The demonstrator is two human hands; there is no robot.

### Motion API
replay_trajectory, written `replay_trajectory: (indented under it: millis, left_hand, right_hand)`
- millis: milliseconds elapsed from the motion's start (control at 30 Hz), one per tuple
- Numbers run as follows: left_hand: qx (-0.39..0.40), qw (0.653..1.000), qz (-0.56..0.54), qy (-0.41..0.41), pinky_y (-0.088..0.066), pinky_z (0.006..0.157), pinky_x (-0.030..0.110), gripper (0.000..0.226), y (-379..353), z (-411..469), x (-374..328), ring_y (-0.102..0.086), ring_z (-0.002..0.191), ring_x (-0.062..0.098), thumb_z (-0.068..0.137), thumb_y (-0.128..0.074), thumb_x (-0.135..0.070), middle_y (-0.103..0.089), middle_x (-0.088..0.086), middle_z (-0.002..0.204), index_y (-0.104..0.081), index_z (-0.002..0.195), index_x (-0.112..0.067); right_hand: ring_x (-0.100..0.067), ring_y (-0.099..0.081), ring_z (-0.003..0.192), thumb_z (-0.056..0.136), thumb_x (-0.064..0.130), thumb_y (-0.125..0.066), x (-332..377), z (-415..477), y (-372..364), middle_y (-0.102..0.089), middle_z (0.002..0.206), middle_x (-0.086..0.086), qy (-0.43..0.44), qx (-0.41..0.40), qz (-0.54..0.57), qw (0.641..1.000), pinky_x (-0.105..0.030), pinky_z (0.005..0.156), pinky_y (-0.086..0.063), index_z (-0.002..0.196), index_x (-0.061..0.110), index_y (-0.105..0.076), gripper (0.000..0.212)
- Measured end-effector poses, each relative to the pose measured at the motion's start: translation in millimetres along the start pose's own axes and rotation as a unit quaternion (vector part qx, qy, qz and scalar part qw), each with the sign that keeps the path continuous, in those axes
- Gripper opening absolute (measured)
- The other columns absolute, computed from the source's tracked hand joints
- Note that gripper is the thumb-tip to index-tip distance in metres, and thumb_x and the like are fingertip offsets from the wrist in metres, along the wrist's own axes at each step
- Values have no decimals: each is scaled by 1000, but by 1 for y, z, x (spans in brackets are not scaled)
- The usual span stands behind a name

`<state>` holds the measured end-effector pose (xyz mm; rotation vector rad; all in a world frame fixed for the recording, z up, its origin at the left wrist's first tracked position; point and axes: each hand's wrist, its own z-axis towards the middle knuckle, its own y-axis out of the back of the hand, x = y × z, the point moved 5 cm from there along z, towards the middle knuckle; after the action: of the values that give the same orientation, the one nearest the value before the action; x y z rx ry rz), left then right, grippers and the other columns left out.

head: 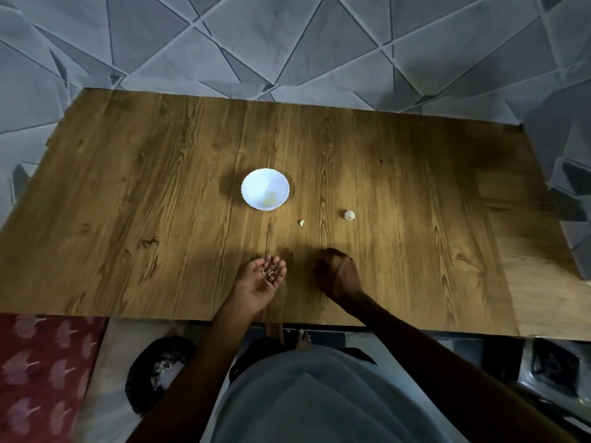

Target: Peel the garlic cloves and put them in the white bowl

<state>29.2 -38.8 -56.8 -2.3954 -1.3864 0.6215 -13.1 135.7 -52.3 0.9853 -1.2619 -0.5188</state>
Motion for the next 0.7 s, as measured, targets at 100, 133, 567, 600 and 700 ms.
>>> replay_trajectory:
  millis: [100,133,567,600,700]
  left_hand:
    - [-4,1000,6,0,-58,63,29,30,0,-2,-1,-67,63,21,99,-37,-15,-68,9,64,-60,81,-8]
    - [-5,1000,7,-2,-57,67,31,30,1,-2,-1,-67,67,22,100,-37,-15,-68,9,64,-60,81,-7]
    - [-5,1000,19,-17,-50,72,34,29,3,-4,-1,-61,79,24,100,-37,-15,-68,10,62,-60,83,-7]
    - [-6,1000,19,-21,-50,71,34,29,4,-5,-1,-62,79,23,100,-38,-15,-69,9,62,-60,83,-8]
    - [-2,999,19,-29,-50,66,29,30,5,-9,-1,-65,63,19,98,-39,-14,-65,7,61,-59,77,-9]
  right_hand:
    - [-23,-64,83,89,11,-65,7,0,0,-67,98,-9,20,-3,-45,999,-32,71,-53,99,9,-68,11]
    - [-27,-65,82,84,10,-69,8,0,-2,-67,98,-12,32,1,-64,997,-34,69,-53,99,6,-68,16]
    - [-39,-64,72,74,10,-65,44,17,-4,-64,86,-24,1,71,-159,985,-36,60,-49,93,-9,-65,27]
    - [-35,-64,70,78,10,-61,47,18,4,-64,81,-19,-26,37,-83,996,-32,59,-46,86,-4,-65,17]
    - [-17,-62,69,82,7,-57,71,7,19,-66,77,-5,-43,33,91,994,-28,62,-46,79,7,-67,10]
